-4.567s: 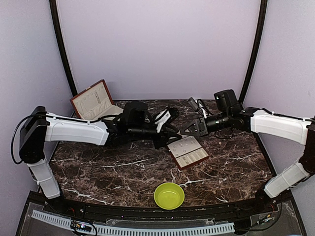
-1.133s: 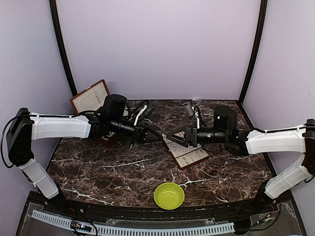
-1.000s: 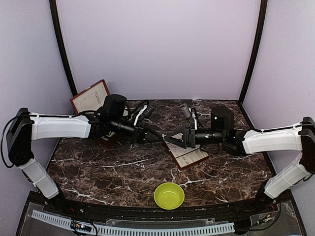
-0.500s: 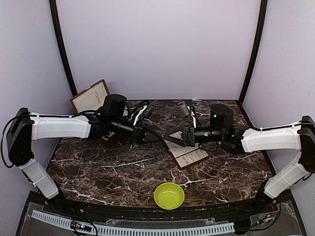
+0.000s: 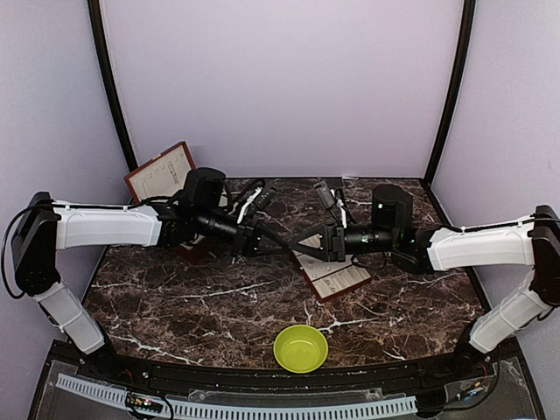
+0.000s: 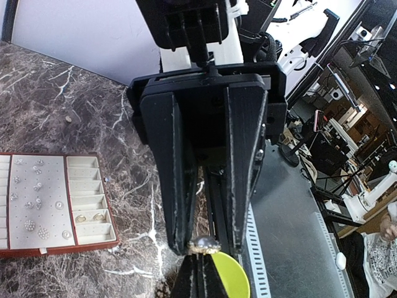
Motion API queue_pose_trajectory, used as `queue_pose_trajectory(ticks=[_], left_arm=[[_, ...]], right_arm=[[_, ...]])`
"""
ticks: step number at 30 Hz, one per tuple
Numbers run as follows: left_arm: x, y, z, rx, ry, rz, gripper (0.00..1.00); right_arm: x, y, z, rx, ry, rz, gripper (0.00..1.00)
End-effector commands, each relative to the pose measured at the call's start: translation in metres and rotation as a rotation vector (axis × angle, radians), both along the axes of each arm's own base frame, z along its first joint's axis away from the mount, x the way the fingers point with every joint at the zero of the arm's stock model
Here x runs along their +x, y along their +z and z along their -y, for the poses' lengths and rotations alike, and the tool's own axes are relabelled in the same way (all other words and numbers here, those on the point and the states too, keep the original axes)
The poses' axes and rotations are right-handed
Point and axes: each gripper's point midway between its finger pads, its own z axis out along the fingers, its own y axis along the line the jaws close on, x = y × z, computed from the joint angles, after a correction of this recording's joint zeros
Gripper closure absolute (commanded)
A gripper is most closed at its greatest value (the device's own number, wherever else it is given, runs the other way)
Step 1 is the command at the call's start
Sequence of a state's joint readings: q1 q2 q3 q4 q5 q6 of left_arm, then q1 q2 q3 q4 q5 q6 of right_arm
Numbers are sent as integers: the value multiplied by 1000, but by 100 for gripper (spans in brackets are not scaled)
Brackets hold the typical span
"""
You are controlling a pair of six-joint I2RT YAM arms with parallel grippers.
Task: Organize the mixed jewelry
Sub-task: Pass from the left arm to the right
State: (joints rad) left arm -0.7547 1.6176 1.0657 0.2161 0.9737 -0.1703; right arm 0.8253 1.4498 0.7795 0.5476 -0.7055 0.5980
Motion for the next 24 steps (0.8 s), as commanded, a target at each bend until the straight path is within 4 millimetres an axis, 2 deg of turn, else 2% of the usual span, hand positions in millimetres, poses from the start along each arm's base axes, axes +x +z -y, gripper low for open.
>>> queue_pose_trajectory(ticks=[1,16,17,22,24], left_arm=[[3,15,2,-39,-5,30,100],[7,10,3,-22,14,29,100],[7,9,3,-19,15,29,98],[10,7,3,-3,32,35,66],[12,6,2,2,44,47,57]], right_arm=[[0,16,-6,34,5,48,79],[11,11,0,12,-81,54,85],[13,11,1,10,-92,55,85],[23,6,8,-19,-160,51,86],[29,5,14,-27,-191,50,86]])
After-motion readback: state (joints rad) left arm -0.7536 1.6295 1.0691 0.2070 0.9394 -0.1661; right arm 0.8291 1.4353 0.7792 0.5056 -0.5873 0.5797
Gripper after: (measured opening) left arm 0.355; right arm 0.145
